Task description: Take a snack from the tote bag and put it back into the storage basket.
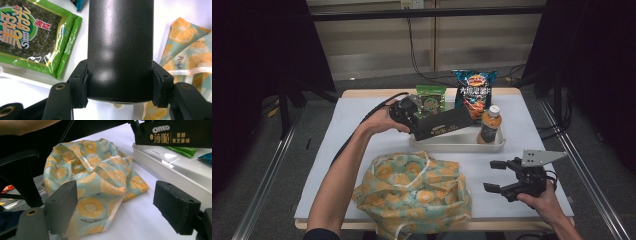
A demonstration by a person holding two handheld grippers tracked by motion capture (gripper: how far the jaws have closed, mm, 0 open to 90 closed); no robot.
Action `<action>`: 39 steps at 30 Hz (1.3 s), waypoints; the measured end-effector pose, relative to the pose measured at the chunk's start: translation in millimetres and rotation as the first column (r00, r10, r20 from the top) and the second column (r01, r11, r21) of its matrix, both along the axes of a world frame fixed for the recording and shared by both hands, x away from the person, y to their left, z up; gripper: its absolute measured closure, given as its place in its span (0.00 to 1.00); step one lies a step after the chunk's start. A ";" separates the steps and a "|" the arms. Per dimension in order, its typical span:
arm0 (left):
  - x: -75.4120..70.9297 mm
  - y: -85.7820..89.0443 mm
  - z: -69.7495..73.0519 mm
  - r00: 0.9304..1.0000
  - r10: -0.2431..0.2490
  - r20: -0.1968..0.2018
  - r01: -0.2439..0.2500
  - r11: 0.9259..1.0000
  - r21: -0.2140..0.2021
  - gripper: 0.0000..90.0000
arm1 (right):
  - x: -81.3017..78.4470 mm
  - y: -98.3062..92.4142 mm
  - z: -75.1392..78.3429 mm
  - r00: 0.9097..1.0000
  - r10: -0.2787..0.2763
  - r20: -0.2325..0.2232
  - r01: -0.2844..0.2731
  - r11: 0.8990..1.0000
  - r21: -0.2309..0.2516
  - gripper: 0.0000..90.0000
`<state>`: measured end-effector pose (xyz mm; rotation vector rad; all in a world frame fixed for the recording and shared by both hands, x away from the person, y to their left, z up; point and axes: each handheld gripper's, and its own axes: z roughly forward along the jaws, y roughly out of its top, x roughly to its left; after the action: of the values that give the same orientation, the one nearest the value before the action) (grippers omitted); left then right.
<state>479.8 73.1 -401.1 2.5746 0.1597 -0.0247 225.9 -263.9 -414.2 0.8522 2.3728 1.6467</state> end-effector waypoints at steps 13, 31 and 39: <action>2.3 -6.6 -20.5 0.999 -0.035 -0.024 0.037 0.996 0.079 0.48 | -0.6 1.9 -1.1 1.000 0.011 -0.002 -0.011 1.000 -0.004 0.21; 4.8 -10.9 -31.0 0.999 -0.045 -0.028 0.047 0.996 0.078 0.46 | 0.8 3.9 -3.1 1.000 0.012 -0.012 -0.012 1.000 -0.010 0.21; 4.7 -16.3 -17.7 0.994 0.044 -0.096 -0.046 0.999 -0.023 0.33 | 1.3 5.4 -3.1 1.000 0.013 -0.010 -0.013 1.000 -0.013 0.21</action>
<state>484.5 56.9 -418.9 2.5455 0.2515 -0.1318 227.1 -258.5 -417.3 0.8470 2.3980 1.6342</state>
